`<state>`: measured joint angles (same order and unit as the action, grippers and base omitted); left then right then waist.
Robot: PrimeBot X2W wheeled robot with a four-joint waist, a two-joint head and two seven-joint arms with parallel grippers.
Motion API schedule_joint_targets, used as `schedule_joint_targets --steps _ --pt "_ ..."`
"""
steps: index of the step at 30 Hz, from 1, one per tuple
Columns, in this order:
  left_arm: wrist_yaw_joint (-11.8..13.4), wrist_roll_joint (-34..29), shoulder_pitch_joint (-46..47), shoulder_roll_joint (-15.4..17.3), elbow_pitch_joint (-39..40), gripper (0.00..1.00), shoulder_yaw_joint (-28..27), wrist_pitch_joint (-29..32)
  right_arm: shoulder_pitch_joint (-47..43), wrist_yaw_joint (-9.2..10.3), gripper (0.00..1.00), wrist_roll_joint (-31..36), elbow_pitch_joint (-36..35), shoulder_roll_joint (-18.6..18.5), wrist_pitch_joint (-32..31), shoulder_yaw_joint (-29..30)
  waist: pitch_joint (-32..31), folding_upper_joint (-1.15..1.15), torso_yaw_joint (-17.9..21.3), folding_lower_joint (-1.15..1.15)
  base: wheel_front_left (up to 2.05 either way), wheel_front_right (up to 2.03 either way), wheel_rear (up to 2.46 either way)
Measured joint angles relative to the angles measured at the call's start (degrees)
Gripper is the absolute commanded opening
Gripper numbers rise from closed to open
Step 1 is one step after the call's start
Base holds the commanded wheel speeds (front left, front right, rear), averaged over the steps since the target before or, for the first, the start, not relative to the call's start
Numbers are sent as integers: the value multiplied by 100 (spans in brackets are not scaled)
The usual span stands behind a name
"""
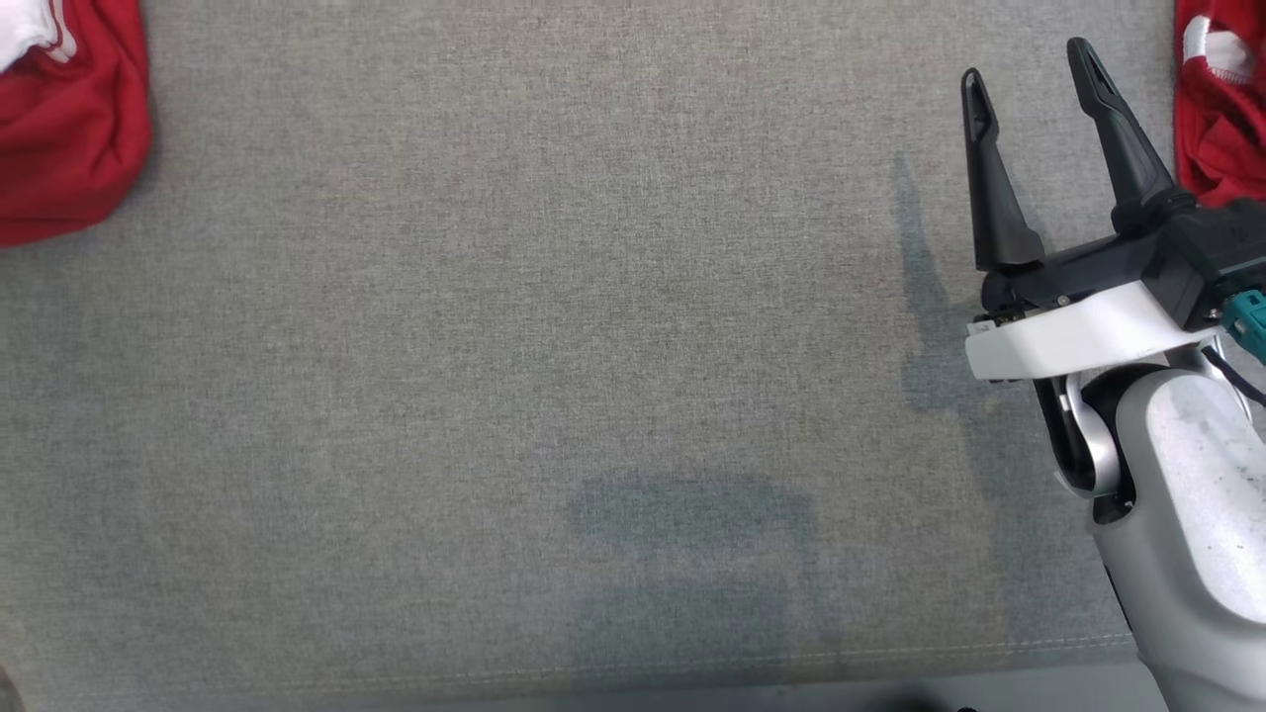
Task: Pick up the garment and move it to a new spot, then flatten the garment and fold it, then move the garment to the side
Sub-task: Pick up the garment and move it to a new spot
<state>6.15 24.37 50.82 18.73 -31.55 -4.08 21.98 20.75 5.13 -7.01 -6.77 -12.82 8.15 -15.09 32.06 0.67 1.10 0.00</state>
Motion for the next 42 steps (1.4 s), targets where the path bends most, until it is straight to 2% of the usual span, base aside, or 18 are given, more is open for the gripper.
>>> schedule_joint_targets --steps 4,13,14,15,16,17,24,31,37,42 --pt "-38 -4 160 -7 -69 0 18 -375 15 0 100 -8 189 21 148 12 -200 0 -12 0 0 0 0" --pt "-364 -19 192 -187 -332 0 260 -550 -8 1 100 -63 483 36 225 34 -701 0 -39 0 0 0 0" --pt "-380 -18 192 -186 -337 4 259 -588 -15 1 100 -69 511 43 229 34 -759 0 -43 0 0 0 0" --pt "-416 -18 192 -186 -347 28 264 -612 -19 1 100 -88 532 53 245 34 -813 0 -47 0 0 0 0" --pt "-431 -18 192 -187 -367 67 275 -648 -21 1 100 -115 543 60 248 34 -866 0 -52 0 0 0 0" --pt "-467 -19 192 -189 -386 100 298 -677 -24 1 100 -120 555 63 248 35 -920 0 -56 0 0 0 0" --pt "-680 -43 185 -253 -357 100 394 -1100 -128 2 100 -172 581 97 269 45 -1240 0 -85 0 0 0 0" --pt "-1011 -46 -106 -443 -204 100 553 -1696 -160 9 100 -213 688 138 320 107 -1508 0 -90 0 0 0 0" --pt "-1124 -182 -671 -584 26 100 806 -2277 -403 52 100 -254 798 140 352 200 -1775 0 -97 -1 0 0 0" --pt "-1128 -327 -1237 -837 287 100 1007 -2881 -676 62 100 -307 899 156 393 311 -2026 0 -130 0 0 0 0"
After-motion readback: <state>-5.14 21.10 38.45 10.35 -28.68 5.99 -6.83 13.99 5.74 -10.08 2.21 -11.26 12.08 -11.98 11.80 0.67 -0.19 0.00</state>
